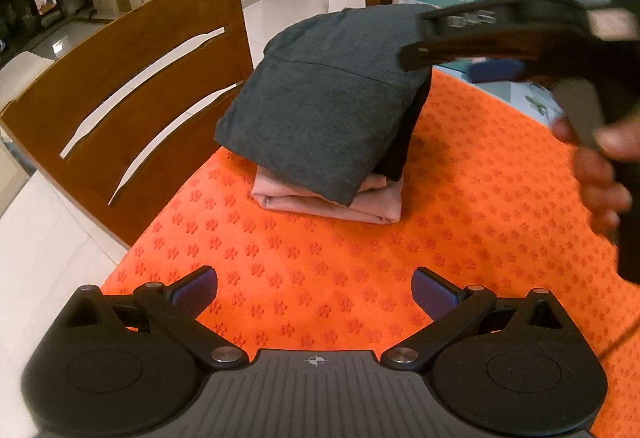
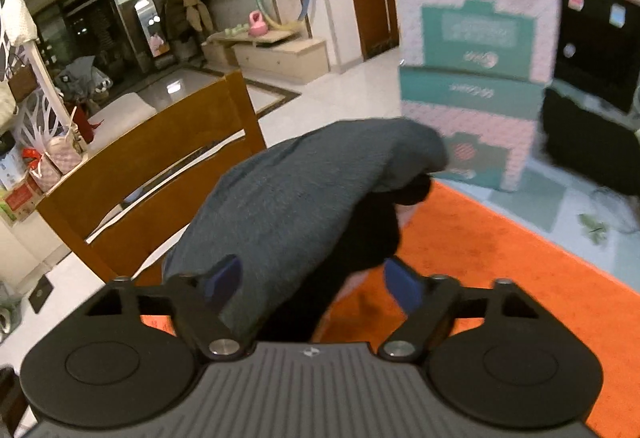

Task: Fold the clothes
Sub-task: 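Grasp the dark grey garment atop the pile with the right tool and pull it off, then grasp an edge of the dark grey garment with the right tool and lift it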

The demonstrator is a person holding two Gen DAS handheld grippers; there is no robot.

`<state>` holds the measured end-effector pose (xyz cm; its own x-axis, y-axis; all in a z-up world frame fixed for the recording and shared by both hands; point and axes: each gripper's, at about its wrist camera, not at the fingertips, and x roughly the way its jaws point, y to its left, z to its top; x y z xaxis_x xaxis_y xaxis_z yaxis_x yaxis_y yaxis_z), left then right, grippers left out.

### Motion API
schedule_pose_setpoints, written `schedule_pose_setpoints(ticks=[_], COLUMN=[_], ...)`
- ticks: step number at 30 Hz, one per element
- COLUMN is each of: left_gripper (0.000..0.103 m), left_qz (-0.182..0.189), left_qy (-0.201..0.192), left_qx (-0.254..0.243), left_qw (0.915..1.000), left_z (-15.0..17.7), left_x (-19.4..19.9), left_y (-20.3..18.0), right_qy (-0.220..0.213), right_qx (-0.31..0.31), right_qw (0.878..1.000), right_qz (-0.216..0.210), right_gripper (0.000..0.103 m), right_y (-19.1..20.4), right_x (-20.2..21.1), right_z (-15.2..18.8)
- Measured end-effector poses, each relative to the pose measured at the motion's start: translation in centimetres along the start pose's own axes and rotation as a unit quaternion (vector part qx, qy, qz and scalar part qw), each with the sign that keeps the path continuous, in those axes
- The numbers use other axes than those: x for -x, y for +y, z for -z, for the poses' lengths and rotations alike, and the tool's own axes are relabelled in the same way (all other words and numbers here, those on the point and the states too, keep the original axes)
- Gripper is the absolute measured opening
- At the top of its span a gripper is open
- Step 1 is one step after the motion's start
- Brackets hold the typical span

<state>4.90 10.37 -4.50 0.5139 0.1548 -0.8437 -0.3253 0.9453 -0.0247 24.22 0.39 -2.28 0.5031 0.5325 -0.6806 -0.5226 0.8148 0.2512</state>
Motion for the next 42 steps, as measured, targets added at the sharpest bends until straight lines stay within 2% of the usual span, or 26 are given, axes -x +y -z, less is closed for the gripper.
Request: schedule_pose_setpoints(ticks=[2, 5, 6, 7, 8, 9, 11, 12, 15, 19, 26, 30, 35, 39, 42], left_gripper=[0.103, 0.102, 0.102, 0.101, 0.1, 0.098, 0.095, 0.095, 0.095, 0.095, 0.095, 0.095, 0.095, 0.095, 0.095], left_qz=[0.0, 0.0, 0.0, 0.0, 0.0, 0.0, 0.0, 0.0, 0.0, 0.003, 0.018, 0.027, 0.039, 0.051, 0.063], left_qy=[0.003, 0.004, 0.004, 0.005, 0.005, 0.006, 0.007, 0.007, 0.007, 0.0, -0.014, -0.015, -0.015, -0.015, -0.01], left_qx=[-0.003, 0.0, 0.001, 0.002, 0.003, 0.004, 0.006, 0.007, 0.01, 0.009, 0.004, 0.002, -0.001, -0.013, -0.029], left_qw=[1.0, 1.0, 1.0, 1.0, 1.0, 1.0, 1.0, 1.0, 0.9999, 0.9999, 0.9997, 0.9995, 0.9991, 0.9985, 0.9975], left_z=[-0.1, -0.1, -0.1, -0.1, 0.0, 0.0, 0.0, 0.0, 0.0, 0.2, 0.6, 0.9, 1.2, 1.5, 1.8], left_x=[-0.2, -0.2, -0.2, -0.2, -0.2, -0.2, -0.2, -0.2, -0.2, 0.3, 1.4, 1.7, 2.2, 2.5, 2.5], left_y=[-0.1, 0.0, 0.0, 0.0, 0.0, 0.1, 0.1, 0.1, 0.2, 0.1, -0.3, -0.5, -0.7, -1.4, -2.3], right_qy=[0.013, 0.003, -0.002, -0.006, -0.011, -0.015, -0.024, -0.029, -0.043, -0.075, -0.093, -0.083, -0.046, -0.02, -0.004], right_qx=[-0.01, -0.012, -0.013, -0.013, -0.013, -0.014, -0.014, -0.015, -0.016, -0.018, -0.049, -0.065, -0.111, -0.16, -0.2], right_qw=[1.0, 1.0, 1.0, 1.0, 1.0, 1.0, 0.999, 0.999, 0.998, 0.996, 0.994, 0.994, 0.993, 0.985, 0.973], right_qz=[-0.004, -0.011, -0.013, -0.015, -0.017, -0.02, -0.024, -0.026, -0.033, -0.034, -0.025, -0.014, 0.018, 0.066, 0.115], right_gripper=[0.069, 0.059, 0.048, 0.043, 0.03, 0.022, 0.014, 0.003, 0.002, 0.002, 0.002, 0.002, 0.002, 0.002, 0.002], right_y=[0.0, -0.1, -0.1, -0.1, -0.2, -0.2, -0.2, -0.2, -0.3, -0.6, -2.6, -4.3, -8.1, -11.2, -13.3], right_x=[-1.7, -1.4, -1.2, -1.0, -0.7, -0.5, -0.1, 0.1, 0.7, 4.4, 10.1, 13.8, 18.0, 21.3, 23.2], right_z=[-0.4, -0.4, -0.5, -0.5, -0.5, -0.5, -0.5, -0.5, -0.6, -0.9, 0.9, 3.9, 9.2, 14.0, 18.0])
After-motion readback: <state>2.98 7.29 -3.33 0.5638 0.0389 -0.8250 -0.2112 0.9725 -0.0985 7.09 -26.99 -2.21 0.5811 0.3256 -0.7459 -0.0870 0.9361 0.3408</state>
